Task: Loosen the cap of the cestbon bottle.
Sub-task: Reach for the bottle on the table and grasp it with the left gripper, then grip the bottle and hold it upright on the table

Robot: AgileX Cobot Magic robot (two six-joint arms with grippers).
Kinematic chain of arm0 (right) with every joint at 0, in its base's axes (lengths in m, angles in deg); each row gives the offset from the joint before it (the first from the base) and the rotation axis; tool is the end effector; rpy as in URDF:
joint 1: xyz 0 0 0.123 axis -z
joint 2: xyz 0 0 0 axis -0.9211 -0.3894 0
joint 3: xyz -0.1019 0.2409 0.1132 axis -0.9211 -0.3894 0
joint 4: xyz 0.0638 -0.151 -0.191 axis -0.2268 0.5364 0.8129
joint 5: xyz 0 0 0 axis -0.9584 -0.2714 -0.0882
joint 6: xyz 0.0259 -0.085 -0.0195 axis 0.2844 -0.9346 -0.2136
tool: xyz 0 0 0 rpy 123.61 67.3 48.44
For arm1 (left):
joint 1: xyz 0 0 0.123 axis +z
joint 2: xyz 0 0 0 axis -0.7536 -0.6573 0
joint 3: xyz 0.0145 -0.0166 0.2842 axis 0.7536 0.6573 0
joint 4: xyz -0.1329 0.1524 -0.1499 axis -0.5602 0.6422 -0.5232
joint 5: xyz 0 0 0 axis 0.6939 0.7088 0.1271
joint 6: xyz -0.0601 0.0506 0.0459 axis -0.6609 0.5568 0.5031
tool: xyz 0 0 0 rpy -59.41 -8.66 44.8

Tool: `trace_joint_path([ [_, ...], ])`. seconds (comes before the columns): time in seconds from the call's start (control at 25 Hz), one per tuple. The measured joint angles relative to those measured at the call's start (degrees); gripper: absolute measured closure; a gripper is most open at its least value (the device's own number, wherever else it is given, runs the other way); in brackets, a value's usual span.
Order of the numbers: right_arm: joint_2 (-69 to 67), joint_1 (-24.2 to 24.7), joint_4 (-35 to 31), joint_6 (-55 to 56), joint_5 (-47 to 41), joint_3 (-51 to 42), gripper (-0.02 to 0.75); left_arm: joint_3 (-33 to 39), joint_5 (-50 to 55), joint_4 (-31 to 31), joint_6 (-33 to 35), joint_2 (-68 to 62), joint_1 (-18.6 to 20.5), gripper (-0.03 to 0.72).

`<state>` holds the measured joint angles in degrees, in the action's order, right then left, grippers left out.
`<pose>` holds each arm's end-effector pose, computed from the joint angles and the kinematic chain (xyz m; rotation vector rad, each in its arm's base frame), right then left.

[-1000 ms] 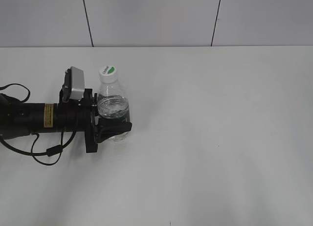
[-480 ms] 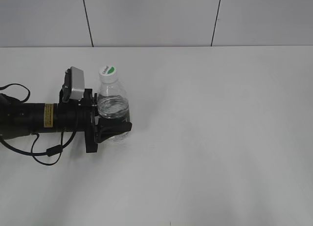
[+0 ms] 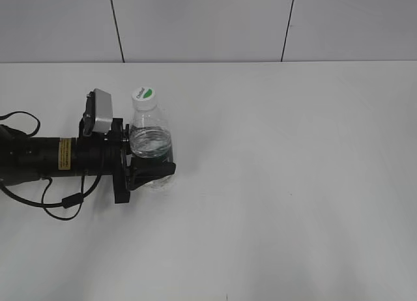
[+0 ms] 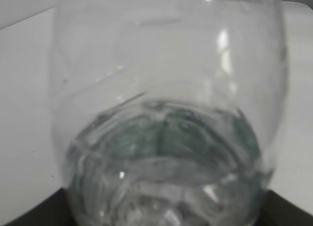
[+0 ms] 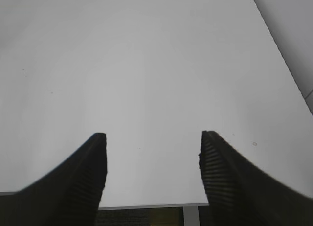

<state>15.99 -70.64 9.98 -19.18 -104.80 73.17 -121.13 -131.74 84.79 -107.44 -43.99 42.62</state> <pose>-0.0086 -0.0024 0.2785 -0.1543 2.0487 -0.0437 0.3328 -0.1198 0.0577 1.2011 1.5246 -0.9234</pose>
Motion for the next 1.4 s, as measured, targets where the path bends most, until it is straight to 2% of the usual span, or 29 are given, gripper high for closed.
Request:
trace_joint_path([
  [0.72,0.0,0.0,0.0,0.0,0.0,0.0,0.276,0.0,1.3,-1.7,-0.5,0.6,-0.7,0.286],
  [1.12,-2.0,0.0,0.0,1.5,1.7,1.1,0.276,-4.1,2.1,-3.0,-5.2,0.6,-6.5,0.286],
  [1.4,-20.5,0.0,0.0,1.7,5.4,5.1,0.276,-8.7,2.1,-4.2,-7.8,0.6,-11.5,0.286],
])
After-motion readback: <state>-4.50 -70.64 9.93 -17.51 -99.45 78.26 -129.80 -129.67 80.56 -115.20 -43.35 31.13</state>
